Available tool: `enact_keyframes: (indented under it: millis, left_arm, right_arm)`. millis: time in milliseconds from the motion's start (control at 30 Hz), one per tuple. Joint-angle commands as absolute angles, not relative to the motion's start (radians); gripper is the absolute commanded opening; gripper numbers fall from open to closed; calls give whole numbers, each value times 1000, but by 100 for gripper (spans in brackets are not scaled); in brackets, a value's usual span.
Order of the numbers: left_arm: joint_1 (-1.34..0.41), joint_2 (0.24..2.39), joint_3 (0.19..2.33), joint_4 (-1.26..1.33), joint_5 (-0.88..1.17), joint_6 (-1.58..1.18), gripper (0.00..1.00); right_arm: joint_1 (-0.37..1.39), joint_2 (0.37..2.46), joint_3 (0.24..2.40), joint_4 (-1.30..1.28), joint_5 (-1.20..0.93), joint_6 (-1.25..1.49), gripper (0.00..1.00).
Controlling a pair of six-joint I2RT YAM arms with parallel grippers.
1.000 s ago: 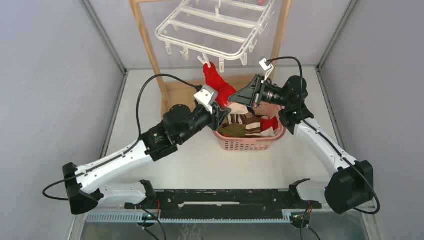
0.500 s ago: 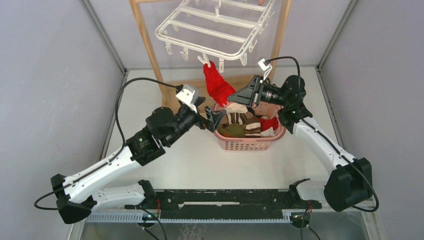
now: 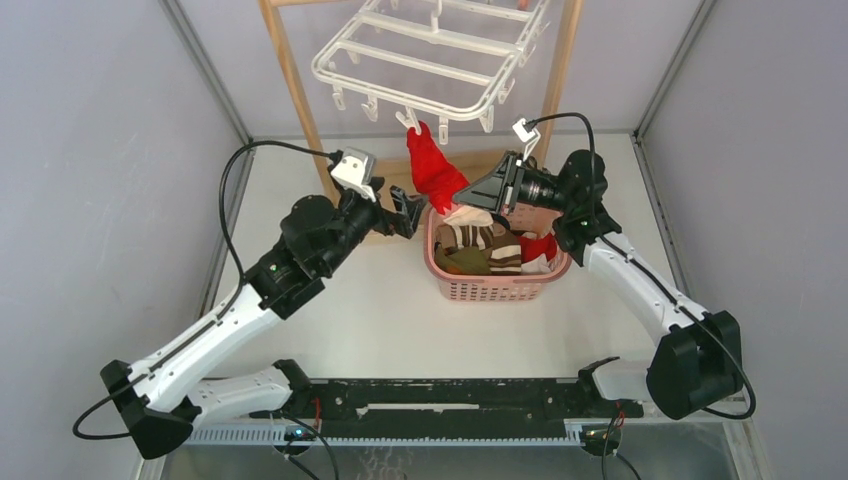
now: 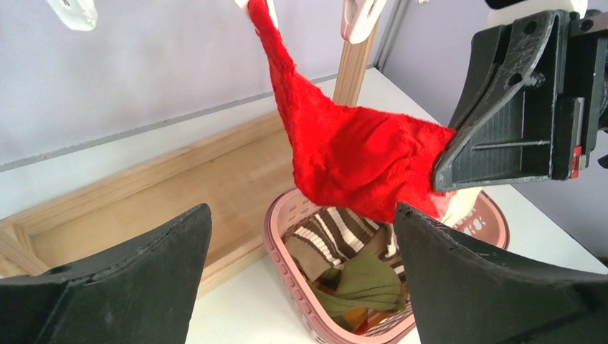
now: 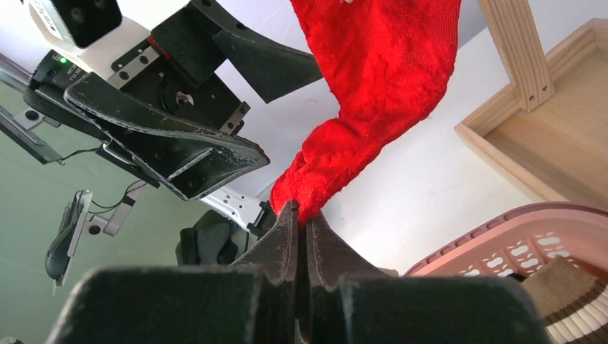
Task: Remove the socks clipped to the hanger
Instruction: Remove the sock from the hanger.
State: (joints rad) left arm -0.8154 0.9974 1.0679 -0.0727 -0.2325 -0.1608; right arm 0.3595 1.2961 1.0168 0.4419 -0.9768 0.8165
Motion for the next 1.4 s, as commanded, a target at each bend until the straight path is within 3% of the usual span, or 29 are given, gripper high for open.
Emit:
enact_keyframes:
  millis: [0,1367]
  left_arm:
    - [-794,1021,1167,-45,-235,-195,100]
    - [-628,1059,1258,-8,-205,-286,100]
  right_arm:
    - [380,1303,1045,435,-954,798,0]
    - [480,1386,1088,433,-904,789,0]
